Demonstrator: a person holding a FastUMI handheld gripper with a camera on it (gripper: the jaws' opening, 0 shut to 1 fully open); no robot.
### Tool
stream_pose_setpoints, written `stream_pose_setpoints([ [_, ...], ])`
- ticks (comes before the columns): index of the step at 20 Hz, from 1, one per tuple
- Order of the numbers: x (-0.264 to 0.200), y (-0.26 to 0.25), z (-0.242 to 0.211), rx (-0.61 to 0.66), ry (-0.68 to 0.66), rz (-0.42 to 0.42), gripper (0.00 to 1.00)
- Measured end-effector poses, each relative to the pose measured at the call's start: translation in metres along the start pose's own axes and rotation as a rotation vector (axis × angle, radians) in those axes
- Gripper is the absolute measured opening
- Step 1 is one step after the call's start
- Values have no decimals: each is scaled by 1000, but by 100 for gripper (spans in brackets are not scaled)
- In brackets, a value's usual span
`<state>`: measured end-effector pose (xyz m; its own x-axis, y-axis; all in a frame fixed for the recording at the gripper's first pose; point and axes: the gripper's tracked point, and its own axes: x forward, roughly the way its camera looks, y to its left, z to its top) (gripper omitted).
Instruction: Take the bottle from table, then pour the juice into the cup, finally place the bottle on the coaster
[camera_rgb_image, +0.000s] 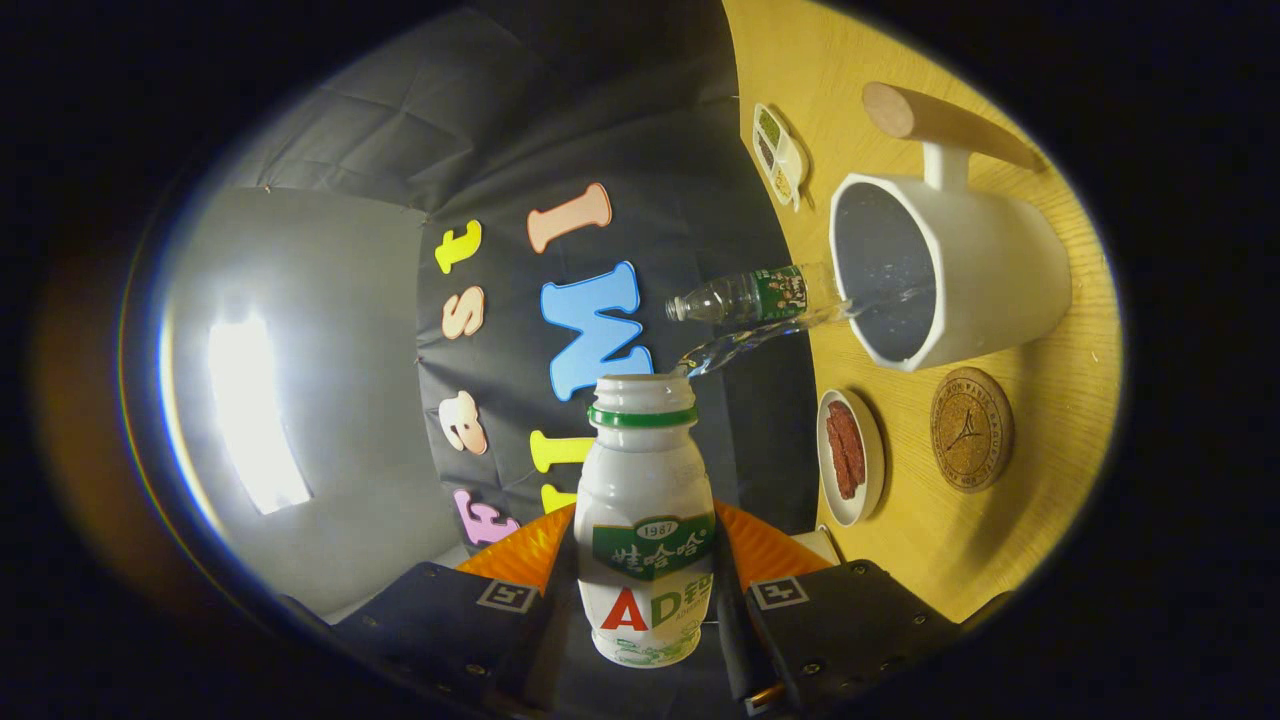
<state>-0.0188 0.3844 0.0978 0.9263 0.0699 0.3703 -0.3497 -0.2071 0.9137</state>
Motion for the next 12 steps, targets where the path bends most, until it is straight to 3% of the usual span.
stream_pose_setpoints([
  [12, 0, 7, 6, 24, -18, 13, 63],
])
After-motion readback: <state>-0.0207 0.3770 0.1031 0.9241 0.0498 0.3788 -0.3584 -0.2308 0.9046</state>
